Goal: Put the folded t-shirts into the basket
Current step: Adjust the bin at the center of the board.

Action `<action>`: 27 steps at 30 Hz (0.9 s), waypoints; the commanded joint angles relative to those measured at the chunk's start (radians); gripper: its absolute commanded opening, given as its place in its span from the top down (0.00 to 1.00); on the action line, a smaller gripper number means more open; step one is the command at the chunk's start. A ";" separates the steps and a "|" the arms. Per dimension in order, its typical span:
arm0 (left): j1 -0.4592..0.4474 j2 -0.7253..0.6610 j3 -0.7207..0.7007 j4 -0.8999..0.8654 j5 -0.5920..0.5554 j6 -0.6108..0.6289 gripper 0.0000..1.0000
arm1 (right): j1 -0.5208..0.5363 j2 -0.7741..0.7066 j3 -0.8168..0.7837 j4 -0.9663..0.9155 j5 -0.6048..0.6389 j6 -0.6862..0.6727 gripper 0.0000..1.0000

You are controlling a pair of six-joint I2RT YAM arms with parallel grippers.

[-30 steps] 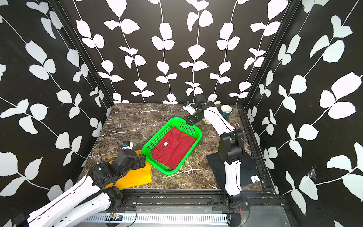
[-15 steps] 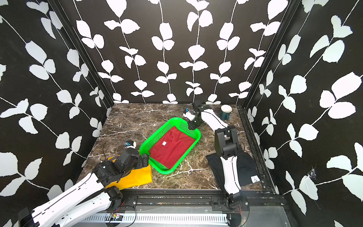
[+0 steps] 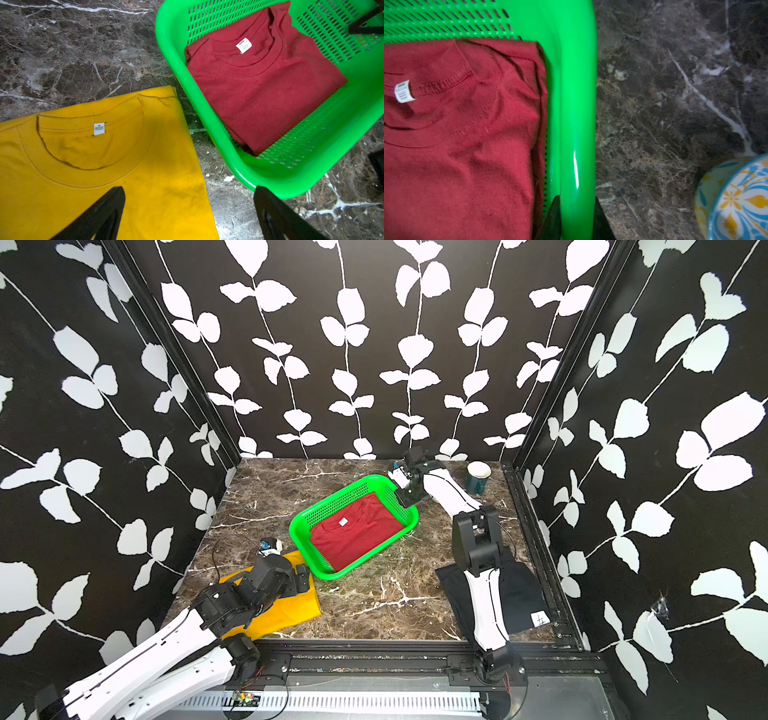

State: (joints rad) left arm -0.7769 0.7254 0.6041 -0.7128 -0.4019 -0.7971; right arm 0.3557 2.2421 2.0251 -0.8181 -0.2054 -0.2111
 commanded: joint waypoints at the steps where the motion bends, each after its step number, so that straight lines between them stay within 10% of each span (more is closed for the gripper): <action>1: 0.005 0.006 -0.023 -0.061 -0.044 -0.020 0.02 | -0.030 0.025 0.072 0.001 0.134 0.002 0.82; 19: 0.031 -0.067 0.064 -0.297 -0.316 -0.080 0.02 | -0.041 -0.123 -0.004 0.096 0.056 0.055 0.58; 27: 0.067 -0.074 0.080 -0.259 -0.400 -0.025 0.01 | 0.250 -0.420 -0.240 0.289 0.135 -0.002 0.53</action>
State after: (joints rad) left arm -0.7319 0.6411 0.6750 -0.9993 -0.7609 -0.8639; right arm 0.4854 1.9079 1.8385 -0.6460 -0.0975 -0.1864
